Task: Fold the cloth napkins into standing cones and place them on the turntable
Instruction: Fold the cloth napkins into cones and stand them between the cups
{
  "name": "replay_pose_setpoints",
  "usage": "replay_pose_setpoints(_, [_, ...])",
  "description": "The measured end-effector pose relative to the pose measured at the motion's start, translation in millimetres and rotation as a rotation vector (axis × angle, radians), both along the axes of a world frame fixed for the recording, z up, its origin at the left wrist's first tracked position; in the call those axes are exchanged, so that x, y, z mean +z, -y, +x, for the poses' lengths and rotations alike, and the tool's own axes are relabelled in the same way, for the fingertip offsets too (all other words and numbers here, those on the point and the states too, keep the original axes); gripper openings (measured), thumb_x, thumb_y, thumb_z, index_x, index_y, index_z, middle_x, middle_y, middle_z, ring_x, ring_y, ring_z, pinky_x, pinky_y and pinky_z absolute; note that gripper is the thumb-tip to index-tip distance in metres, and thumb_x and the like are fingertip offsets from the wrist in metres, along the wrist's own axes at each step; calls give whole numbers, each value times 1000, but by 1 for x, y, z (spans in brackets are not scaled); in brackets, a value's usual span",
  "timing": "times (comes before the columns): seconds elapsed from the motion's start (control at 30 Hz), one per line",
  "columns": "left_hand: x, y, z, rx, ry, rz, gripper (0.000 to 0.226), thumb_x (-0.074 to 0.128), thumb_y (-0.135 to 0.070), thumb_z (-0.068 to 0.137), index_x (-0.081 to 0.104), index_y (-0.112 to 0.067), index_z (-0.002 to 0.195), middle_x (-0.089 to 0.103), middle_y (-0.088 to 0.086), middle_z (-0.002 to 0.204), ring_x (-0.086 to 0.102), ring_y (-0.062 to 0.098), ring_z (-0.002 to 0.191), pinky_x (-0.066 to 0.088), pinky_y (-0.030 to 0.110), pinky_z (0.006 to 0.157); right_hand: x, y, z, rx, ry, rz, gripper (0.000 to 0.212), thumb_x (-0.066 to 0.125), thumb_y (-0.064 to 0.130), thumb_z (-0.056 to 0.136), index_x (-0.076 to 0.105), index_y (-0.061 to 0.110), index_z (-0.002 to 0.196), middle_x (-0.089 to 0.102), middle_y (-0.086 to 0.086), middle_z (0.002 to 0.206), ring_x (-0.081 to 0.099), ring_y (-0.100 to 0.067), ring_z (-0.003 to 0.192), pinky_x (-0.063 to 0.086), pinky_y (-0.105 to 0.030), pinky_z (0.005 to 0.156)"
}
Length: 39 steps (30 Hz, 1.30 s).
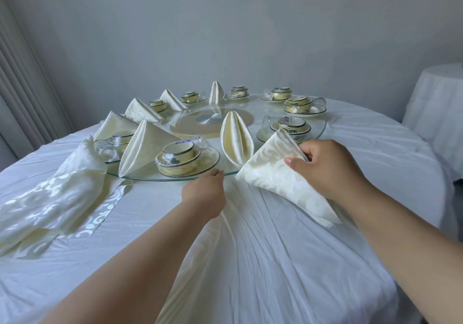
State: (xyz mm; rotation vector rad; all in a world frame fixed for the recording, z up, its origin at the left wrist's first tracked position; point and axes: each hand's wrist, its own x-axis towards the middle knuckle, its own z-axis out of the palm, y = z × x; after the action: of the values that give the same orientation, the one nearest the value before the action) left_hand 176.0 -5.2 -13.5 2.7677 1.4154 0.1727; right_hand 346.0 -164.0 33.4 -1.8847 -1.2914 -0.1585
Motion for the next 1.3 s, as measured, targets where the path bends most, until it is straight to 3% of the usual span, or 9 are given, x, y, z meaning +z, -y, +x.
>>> replay_pose_setpoints(0.13, [-4,3,4,53,-55,65,76,42,-5,83,17,-23,152,23,-14,153,54,19,119,45,31,74,1,-3,-2,14,-23,17,39,66,32,85,54,-2,70,36,1,51,33,-17,52,26,-30,52])
replay_pose_setpoints(0.23, [-7,1,1,68,-72,87,76,42,-4,83,16,-23,152,23,-14,153,56,20,114,44,30,71,3,-4,-5,34,-26,26,41,66,31,85,50,-2,67,33,1,51,31,-17,51,25,-30,51])
replay_pose_setpoints(0.73, [-3,-24,-57,191,-103,134,72,33,-4,86,15,-25,153,21,-15,154,53,19,121,48,32,84,1,-5,-21,100,-87,99,45,68,30,83,38,7,58,28,0,53,25,-16,53,22,-30,52])
replay_pose_setpoints(0.9, [-2,-39,-83,234,-140,135,75,32,-1,87,12,-29,153,18,-19,155,50,21,124,46,32,84,7,-1,-16,86,-103,132,47,69,30,82,40,0,61,28,0,53,25,-17,53,22,-30,53])
replay_pose_setpoints(1.07, [6,-60,-113,277,-133,31,72,31,-1,88,17,-30,152,15,-13,159,35,20,138,37,34,106,11,2,-4,53,-116,157,44,69,29,82,43,0,60,30,0,54,26,-17,54,22,-30,55])
replay_pose_setpoints(1.13, [13,-64,-122,353,-65,38,62,34,-3,87,35,-27,145,37,0,151,44,25,130,41,36,103,13,3,2,27,-106,155,42,69,30,82,51,-5,67,35,-4,56,29,-18,55,24,-30,55])
replay_pose_setpoints(1.2, [16,-65,-126,402,29,94,39,39,-3,81,57,-18,113,61,10,120,57,29,103,51,38,87,15,4,7,-4,-106,162,42,69,30,82,51,-5,67,36,-5,57,31,-18,56,24,-30,55])
replay_pose_setpoints(1.23, [18,-63,-127,412,63,131,27,41,-2,79,58,-15,96,64,11,107,58,30,91,52,37,79,16,5,10,-19,-104,166,42,69,29,82,49,-4,65,35,-5,57,31,-19,56,24,-30,55])
replay_pose_setpoints(1.3, [20,-57,-124,403,140,219,25,43,-6,79,62,-15,93,66,8,100,59,30,87,49,31,70,17,7,14,-53,-93,166,43,69,29,81,49,-4,65,35,-5,56,31,-20,56,24,-30,55])
